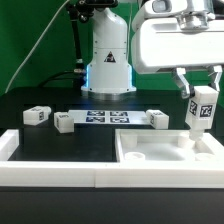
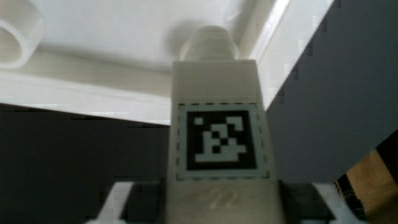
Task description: Assemble one leg
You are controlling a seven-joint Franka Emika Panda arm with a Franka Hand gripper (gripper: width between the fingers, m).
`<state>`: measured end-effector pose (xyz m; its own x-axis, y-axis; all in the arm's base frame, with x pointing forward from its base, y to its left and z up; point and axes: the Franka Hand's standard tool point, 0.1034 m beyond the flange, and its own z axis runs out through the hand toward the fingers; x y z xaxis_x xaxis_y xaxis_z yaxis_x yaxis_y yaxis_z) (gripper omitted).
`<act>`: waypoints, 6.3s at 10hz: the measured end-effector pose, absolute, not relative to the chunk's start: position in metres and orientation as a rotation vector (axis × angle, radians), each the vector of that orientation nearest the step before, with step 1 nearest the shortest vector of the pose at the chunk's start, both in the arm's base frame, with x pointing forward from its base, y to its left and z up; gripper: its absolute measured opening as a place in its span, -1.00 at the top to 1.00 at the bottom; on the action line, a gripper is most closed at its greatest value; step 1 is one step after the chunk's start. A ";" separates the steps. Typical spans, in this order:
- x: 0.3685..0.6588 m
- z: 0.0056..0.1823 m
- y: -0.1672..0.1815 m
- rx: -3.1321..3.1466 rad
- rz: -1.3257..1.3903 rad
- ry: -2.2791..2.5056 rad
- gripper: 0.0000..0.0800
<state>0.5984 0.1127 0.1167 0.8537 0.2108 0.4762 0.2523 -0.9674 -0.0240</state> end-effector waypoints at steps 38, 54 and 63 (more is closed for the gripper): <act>0.598 0.087 0.132 -2.971 -0.140 -0.421 -0.62; 0.616 0.089 0.121 -2.999 -0.173 -0.200 0.26; 0.616 0.087 0.116 -2.742 -0.076 1.118 0.26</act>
Offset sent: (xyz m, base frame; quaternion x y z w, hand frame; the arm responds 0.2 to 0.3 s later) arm 0.0139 0.0033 -0.0051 0.0031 0.0209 -0.0002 0.9998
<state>0.6160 0.1157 0.0874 0.7160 -0.6978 -0.0204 -0.6886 -0.7012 -0.1848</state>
